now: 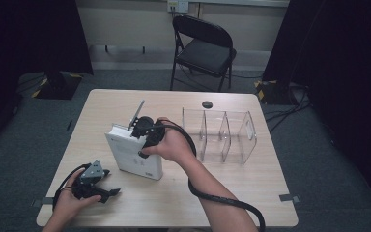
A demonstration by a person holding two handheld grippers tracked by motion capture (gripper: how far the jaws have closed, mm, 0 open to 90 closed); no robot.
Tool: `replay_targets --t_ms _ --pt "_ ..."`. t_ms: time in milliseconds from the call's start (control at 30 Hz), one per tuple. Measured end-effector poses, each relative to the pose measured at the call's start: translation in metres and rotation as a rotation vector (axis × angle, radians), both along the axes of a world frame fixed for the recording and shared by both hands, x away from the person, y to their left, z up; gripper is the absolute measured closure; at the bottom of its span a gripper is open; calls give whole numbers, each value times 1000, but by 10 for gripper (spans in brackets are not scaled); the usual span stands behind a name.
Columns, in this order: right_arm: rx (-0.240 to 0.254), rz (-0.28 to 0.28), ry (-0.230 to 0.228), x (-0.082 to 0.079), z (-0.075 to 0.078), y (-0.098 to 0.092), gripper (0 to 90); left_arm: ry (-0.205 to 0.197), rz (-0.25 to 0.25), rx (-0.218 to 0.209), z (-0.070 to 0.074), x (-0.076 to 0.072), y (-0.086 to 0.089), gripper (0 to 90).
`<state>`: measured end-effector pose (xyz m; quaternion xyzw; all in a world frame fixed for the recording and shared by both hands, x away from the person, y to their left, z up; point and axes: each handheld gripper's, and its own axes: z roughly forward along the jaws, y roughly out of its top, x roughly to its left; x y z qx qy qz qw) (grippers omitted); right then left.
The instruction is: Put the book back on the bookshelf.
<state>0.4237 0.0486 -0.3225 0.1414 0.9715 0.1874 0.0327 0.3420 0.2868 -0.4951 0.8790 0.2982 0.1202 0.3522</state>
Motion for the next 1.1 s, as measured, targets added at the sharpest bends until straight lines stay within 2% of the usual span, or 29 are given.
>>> replay_targets --t_ms 233,367,467,533,600,667,767,800,1033,1100 --pt "-12 -26 0 -2 7 -20 528 2 -3 -8 -1 0 1 152" --pt "6 -42 -3 -8 15 -38 527 0 -4 -15 -1 1 2 149" --pt "14 -50 -3 -11 18 -44 527 -7 -10 -12 -1 1 2 149" --pt "18 -59 -10 -14 21 -52 527 -10 -9 -27 -3 0 2 148" --pt "19 -68 -11 -15 22 -56 527 -19 -13 -14 -2 1 4 147" --pt "25 -76 4 -16 22 -62 527 -13 -16 -29 -3 1 4 147" --pt "32 -74 9 -18 19 -67 526 -11 -16 -29 -3 0 4 147" --pt "35 -86 24 -19 16 -74 526 -7 -13 -30 -3 0 4 147" --pt "26 -96 10 -27 10 -90 525 -13 -12 -34 -4 0 4 144" --pt "24 -113 25 -28 9 -95 525 -16 -14 -40 -4 0 4 143"
